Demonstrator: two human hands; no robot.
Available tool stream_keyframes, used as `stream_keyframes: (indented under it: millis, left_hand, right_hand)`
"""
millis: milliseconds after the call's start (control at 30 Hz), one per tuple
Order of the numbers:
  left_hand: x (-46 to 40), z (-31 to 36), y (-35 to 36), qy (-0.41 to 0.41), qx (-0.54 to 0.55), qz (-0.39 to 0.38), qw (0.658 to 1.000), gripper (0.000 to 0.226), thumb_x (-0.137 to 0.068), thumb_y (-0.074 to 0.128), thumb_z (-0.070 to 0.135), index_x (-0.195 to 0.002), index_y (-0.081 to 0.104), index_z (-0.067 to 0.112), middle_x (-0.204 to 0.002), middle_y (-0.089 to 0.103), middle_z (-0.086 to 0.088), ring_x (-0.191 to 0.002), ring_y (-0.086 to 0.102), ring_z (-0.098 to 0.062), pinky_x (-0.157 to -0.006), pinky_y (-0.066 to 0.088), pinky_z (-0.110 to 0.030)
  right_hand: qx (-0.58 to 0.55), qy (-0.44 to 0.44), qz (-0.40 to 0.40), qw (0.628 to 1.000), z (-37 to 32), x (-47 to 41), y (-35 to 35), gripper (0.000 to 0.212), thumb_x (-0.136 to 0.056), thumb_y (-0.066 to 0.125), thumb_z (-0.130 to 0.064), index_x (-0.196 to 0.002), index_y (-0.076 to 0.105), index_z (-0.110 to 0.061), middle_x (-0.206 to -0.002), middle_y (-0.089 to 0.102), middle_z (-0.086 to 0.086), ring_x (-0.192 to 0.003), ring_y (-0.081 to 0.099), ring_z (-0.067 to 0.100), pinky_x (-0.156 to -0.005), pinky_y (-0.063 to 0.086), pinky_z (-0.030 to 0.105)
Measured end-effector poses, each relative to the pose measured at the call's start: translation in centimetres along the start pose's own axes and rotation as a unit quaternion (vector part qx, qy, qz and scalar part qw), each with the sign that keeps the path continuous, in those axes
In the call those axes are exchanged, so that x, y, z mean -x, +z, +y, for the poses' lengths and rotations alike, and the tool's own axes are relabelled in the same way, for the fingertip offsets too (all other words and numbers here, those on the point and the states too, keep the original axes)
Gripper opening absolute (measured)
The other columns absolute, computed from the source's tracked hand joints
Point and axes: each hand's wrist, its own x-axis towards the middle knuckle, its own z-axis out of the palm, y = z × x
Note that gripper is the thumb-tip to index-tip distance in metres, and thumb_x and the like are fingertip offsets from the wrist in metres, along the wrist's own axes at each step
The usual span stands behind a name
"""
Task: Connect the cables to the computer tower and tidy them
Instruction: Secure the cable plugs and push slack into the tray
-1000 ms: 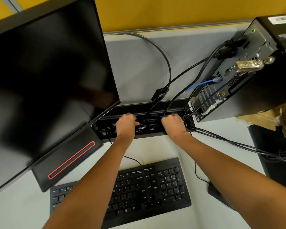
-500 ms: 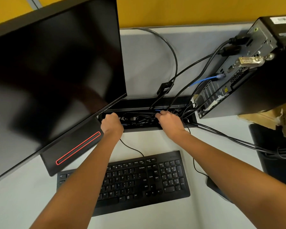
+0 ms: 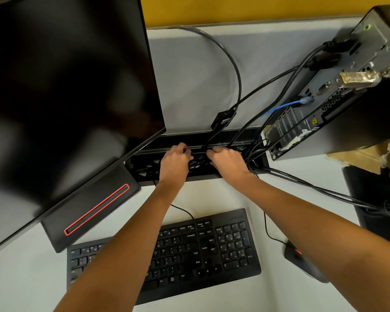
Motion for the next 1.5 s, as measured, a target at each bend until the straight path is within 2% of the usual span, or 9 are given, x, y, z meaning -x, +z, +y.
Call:
stream_keyframes:
  millis: [100, 233, 367, 600, 767, 867, 1100, 1267, 1500]
  left_hand:
    - [0.7, -0.6, 0.7, 0.024, -0.014, 0.012, 1.000, 0.013, -0.073, 0.082, 0.014, -0.079, 0.073, 0.007, -0.083, 0.067, -0.007, -0.068, 0.065, -0.023, -0.052, 0.052, -0.028]
    - [0.4, -0.2, 0.8, -0.020, -0.013, -0.039, 0.999, 0.019, -0.093, 0.060, 0.025, -0.098, 0.072, 0.012, -0.102, 0.067, -0.003, -0.092, 0.062, -0.023, -0.063, 0.046, -0.031]
    - [-1.0, 0.4, 0.9, -0.050, -0.072, -0.112, 0.990, 0.028, -0.099, 0.046, 0.036, -0.103, 0.067, 0.018, -0.103, 0.065, -0.003, -0.096, 0.062, -0.024, -0.067, 0.036, -0.031]
    - [-2.5, 0.3, 1.5, -0.106, 0.009, -0.171, 0.979, 0.030, -0.099, 0.046, 0.035, -0.103, 0.067, 0.015, -0.098, 0.067, -0.011, -0.096, 0.063, -0.030, -0.075, 0.046, -0.033]
    - [0.4, -0.8, 0.9, -0.090, 0.214, -0.040, 0.972, 0.026, -0.093, 0.060, 0.017, -0.114, 0.068, 0.004, -0.109, 0.070, -0.013, -0.103, 0.065, -0.026, -0.093, 0.050, -0.032]
    - [2.1, -2.2, 0.1, -0.124, 0.191, 0.045, 0.973, 0.025, -0.091, 0.061, 0.010, -0.115, 0.068, 0.007, -0.110, 0.070, -0.010, -0.099, 0.067, -0.023, -0.090, 0.052, -0.030]
    - [0.6, -2.2, -0.6, -0.127, 0.073, -0.088, 0.985, 0.025, -0.095, 0.056, 0.015, -0.117, 0.067, 0.011, -0.107, 0.069, -0.008, -0.097, 0.065, -0.027, -0.083, 0.051, -0.034]
    - [-0.5, -2.4, -0.3, -0.125, 0.026, -0.112, 0.985, 0.025, -0.096, 0.054, 0.015, -0.119, 0.065, 0.015, -0.109, 0.068, -0.008, -0.102, 0.063, -0.028, -0.083, 0.048, -0.032]
    - [-0.5, -1.8, -0.1, -0.134, -0.014, -0.149, 0.980, 0.024, -0.097, 0.050, 0.022, -0.115, 0.064, 0.013, -0.109, 0.061, -0.014, -0.101, 0.061, -0.029, -0.081, 0.048, -0.032]
  right_hand:
    - [-0.018, 0.006, 0.052, 0.998, -0.2, 0.4, 1.1, 0.044, -0.064, 0.086, -0.010, -0.103, 0.065, -0.011, -0.097, 0.063, 0.008, -0.060, 0.066, 0.023, -0.041, 0.049, 0.030]
    - [-0.016, 0.031, -0.031, 0.999, -0.8, -0.7, 0.1, 0.027, -0.093, 0.052, -0.002, -0.119, 0.057, -0.006, -0.116, 0.057, 0.009, -0.101, 0.064, 0.032, -0.076, 0.050, 0.039]
    - [0.028, 0.024, -0.063, 0.997, -1.1, -2.3, -0.3, 0.029, -0.089, 0.052, 0.004, -0.116, 0.059, -0.006, -0.113, 0.062, 0.011, -0.107, 0.061, 0.034, -0.080, 0.049, 0.040]
    - [0.018, 0.019, -0.089, 0.996, -0.1, -2.6, 0.1, 0.032, -0.091, 0.048, 0.004, -0.121, 0.057, -0.004, -0.118, 0.058, 0.012, -0.106, 0.061, 0.035, -0.081, 0.049, 0.041]
    - [-0.039, 0.049, -0.087, 0.994, 0.5, -1.2, 1.3, 0.026, -0.102, 0.042, -0.018, -0.116, 0.062, -0.008, -0.124, 0.049, 0.009, -0.099, 0.062, 0.036, -0.076, 0.047, 0.037]
    - [-0.078, 0.060, -0.044, 0.994, 0.9, -0.5, 2.0, 0.020, -0.099, 0.046, -0.009, -0.112, 0.061, -0.008, -0.123, 0.048, 0.011, -0.092, 0.061, 0.036, -0.071, 0.047, 0.036]
    - [-0.072, 0.018, 0.027, 0.997, -0.8, 0.4, 2.3, 0.057, -0.048, 0.092, -0.006, -0.101, 0.074, -0.014, -0.084, 0.063, 0.004, -0.058, 0.064, 0.021, -0.037, 0.048, 0.027]
    - [-0.052, -0.022, -0.019, 0.998, -1.2, -0.2, 0.5, 0.044, -0.090, 0.062, -0.011, -0.133, 0.054, -0.013, -0.117, 0.057, 0.007, -0.106, 0.061, 0.025, -0.074, 0.054, 0.036]
    - [0.005, 0.034, -0.108, 0.994, -4.7, -1.8, -1.8, 0.036, -0.091, 0.054, -0.004, -0.127, 0.054, -0.004, -0.131, 0.045, 0.017, -0.118, 0.052, 0.028, -0.087, 0.050, 0.036]
